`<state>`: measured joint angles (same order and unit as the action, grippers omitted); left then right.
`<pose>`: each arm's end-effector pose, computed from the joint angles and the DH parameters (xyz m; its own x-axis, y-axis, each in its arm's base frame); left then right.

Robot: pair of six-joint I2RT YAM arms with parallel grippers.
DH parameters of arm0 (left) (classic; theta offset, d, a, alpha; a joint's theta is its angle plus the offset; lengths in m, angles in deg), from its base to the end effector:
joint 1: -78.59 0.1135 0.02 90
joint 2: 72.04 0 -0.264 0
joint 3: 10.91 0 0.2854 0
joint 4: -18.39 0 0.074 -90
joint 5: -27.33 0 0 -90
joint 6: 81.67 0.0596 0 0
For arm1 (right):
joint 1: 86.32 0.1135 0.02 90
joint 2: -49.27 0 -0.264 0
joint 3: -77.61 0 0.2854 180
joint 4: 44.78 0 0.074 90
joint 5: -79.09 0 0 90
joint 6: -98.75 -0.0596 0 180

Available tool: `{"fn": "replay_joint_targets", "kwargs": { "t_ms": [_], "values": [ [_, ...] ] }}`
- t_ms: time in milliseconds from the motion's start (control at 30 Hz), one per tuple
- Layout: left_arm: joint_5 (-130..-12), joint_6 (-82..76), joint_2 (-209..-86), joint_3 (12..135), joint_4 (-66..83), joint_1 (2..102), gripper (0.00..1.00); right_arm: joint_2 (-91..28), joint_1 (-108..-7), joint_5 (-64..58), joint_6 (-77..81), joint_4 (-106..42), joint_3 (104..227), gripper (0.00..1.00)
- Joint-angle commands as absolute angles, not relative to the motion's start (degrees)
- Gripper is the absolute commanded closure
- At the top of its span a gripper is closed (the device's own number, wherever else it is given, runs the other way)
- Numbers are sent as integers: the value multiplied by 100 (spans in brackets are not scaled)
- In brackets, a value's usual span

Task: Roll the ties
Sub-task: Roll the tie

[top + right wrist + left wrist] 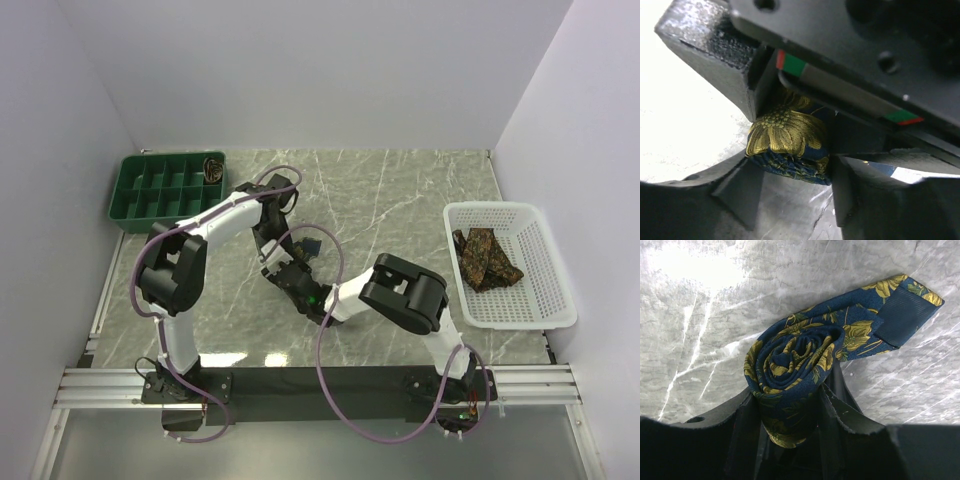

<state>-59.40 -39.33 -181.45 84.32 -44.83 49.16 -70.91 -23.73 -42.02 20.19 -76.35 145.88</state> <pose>0.3619 -0.2002 0.1623 -0.9271 -0.3243 -0.1881 -0.3052 0.9442 -0.1237 0.2327 0.3818 0.0736 -0.0503 -0.4659 -0.8834 -0.5581 0.7466 -0.3620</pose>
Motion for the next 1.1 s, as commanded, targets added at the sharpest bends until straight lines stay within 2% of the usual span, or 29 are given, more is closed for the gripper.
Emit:
{"fn": "replay_joint_targets", "kwargs": {
  "t_ms": [0, 33, 100, 133, 233, 300, 533, 667, 833, 1000, 1067],
  "values": [
    [-6223, -3843, -18226, 8253, -4885, 4880, 74, -7316, -2295, -4228, 1991, -7501, 14757, 49],
    [-6223, -3835, -18208, 8244, -4868, 4880, 74, -7316, -2286, -4202, 1991, -7475, 14766, 60],
    [-6223, -3843, -18199, 8244, -4859, 4880, 73, -7299, -2277, -4167, 1965, -7440, 14749, 70],
    [-6310, -3852, -18190, 8244, -4850, 4889, 72, -7298, -2277, -4167, 1956, -7422, 14740, 80],
    [-6381, -3887, -18147, 8253, -4806, 4906, 66, -7246, -2286, -4114, 1921, -7413, 14705, 95],
    [-6573, -3913, -18111, 8209, -4736, 4959, 62, -7211, -2277, -4079, 1886, -7413, 14652, 99],
    [-6802, -4010, -17892, 8156, -4516, 5231, 54, -7105, -2286, -3816, 1781, -7360, 14512, 100],
    [-6733, -4098, -17751, 8218, -4464, 5424, 41, -7088, -2286, -3701, 1737, -7290, 14503, 100],
    [-6706, -4300, -17532, 8060, -4182, 5557, 32, -7079, -2295, -3578, 1710, -7211, 14494, 100],
    [-6715, -4432, -17260, 7849, -3699, 5688, 30, -7087, -2295, -3525, 1675, -7123, 14494, 100],
    [-6794, -4441, -17267, 7813, -3629, 5741, 41, -7096, -2295, -3508, 1692, -7106, 14494, 100]
  ]
}}
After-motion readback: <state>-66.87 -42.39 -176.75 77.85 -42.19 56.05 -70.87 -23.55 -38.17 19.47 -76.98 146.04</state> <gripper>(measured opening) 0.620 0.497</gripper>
